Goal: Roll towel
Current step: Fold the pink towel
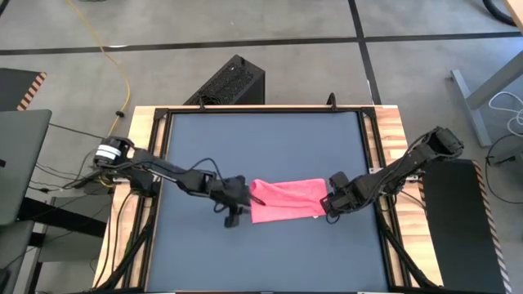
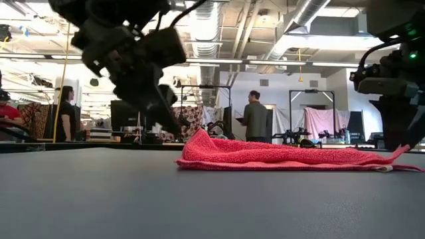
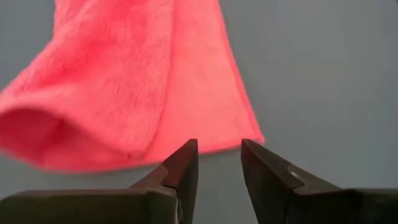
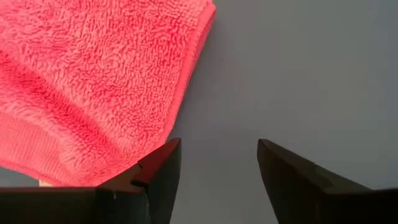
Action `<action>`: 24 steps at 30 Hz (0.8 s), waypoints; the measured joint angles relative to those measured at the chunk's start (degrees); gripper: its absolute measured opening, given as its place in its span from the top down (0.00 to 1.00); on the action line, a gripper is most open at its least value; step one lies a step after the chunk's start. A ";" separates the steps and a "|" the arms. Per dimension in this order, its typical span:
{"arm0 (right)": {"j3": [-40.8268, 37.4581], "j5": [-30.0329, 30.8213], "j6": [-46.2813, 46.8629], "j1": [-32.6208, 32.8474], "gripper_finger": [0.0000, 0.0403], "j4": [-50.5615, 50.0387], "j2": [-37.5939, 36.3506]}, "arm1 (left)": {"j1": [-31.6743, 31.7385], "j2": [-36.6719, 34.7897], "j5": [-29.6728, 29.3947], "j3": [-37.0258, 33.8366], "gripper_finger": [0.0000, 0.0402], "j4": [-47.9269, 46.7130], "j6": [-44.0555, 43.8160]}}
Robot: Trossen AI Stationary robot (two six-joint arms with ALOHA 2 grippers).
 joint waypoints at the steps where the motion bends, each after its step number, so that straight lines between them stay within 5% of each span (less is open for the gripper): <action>1: -0.01 -0.32 0.05 0.02 0.41 0.14 0.00 | 0.05 0.64 -1.23 1.32 0.72 -1.27 -0.93; 6: 0.01 -1.07 0.07 0.02 0.41 0.33 0.00 | 3.41 1.81 -7.43 3.76 0.72 -10.62 -11.78; 24: -0.01 -0.85 0.01 0.02 0.41 0.18 0.00 | 7.59 1.77 -0.61 3.20 0.72 -4.81 -16.63</action>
